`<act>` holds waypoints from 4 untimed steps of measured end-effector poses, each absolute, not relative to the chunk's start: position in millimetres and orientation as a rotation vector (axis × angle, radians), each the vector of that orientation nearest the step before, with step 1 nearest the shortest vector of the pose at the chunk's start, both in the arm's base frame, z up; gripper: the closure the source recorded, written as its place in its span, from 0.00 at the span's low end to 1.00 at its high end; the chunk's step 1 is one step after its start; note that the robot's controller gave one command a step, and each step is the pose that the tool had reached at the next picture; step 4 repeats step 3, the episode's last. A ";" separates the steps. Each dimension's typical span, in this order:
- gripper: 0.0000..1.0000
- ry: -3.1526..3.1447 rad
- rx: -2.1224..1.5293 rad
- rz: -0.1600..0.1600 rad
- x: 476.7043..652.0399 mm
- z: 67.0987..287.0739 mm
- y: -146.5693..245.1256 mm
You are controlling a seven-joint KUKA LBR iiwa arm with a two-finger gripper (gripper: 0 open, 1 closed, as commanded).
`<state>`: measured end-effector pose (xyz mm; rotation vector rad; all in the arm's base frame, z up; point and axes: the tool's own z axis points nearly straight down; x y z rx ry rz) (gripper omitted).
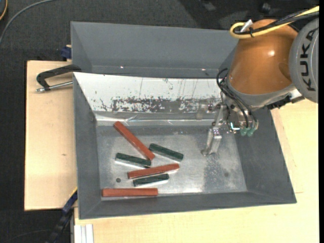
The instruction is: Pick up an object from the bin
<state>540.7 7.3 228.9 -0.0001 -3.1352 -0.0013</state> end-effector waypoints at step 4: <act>1.00 -3.154 -0.139 -0.006 581.9 234.4 80.4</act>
Offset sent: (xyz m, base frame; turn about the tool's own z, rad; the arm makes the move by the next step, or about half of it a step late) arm 0.0235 0.0586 -0.1589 0.1453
